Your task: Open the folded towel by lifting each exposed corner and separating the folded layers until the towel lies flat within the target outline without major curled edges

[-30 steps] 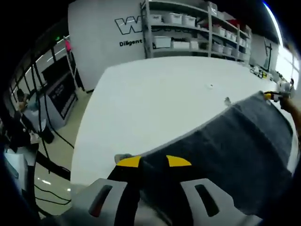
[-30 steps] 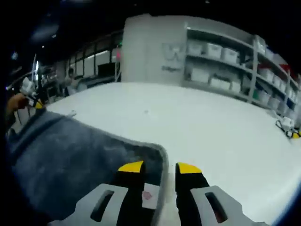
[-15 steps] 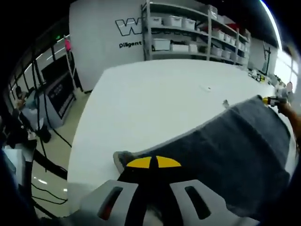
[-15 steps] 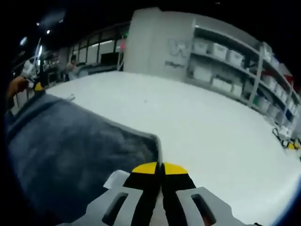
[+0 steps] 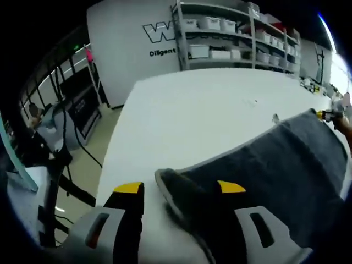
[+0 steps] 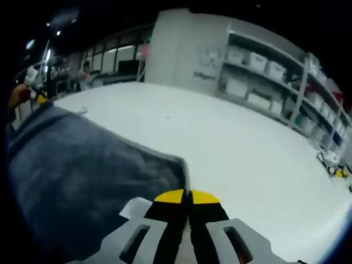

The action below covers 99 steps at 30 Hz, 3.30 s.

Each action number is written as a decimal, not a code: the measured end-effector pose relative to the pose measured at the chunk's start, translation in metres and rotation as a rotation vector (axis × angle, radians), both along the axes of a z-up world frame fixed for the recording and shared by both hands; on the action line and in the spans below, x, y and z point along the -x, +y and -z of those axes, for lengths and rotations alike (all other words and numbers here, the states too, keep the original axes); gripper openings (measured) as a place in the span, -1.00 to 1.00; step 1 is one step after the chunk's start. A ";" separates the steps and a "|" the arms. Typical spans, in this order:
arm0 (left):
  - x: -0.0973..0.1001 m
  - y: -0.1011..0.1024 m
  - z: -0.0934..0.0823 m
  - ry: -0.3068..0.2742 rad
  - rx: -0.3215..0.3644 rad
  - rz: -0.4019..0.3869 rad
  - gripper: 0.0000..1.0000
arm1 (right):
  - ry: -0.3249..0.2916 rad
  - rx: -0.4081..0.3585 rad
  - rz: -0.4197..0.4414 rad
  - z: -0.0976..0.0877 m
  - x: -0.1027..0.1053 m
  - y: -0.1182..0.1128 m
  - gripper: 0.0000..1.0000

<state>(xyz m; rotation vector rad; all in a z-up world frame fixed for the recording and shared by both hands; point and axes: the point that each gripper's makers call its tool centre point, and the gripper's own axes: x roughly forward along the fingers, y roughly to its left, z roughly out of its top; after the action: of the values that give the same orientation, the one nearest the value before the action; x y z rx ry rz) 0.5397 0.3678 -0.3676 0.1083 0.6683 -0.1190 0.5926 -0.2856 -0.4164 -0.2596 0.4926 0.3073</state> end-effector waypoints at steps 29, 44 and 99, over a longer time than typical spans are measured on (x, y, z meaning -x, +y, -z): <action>0.016 0.011 0.028 0.074 -0.035 -0.015 -0.64 | -0.014 0.117 -0.001 0.000 0.000 -0.027 -1.00; -0.009 0.001 0.024 0.074 -0.022 0.003 -0.57 | 0.000 0.194 -0.019 0.000 -0.005 -0.039 -1.00; -0.046 -0.007 0.040 -0.064 -0.220 0.036 -0.94 | -0.071 0.231 0.003 -0.001 -0.021 -0.043 -1.00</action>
<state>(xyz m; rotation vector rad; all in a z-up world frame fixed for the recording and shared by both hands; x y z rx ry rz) 0.5856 0.3606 -0.4072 0.3346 0.6141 -0.0758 0.6133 -0.3285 -0.4155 -0.4922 0.4587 0.2374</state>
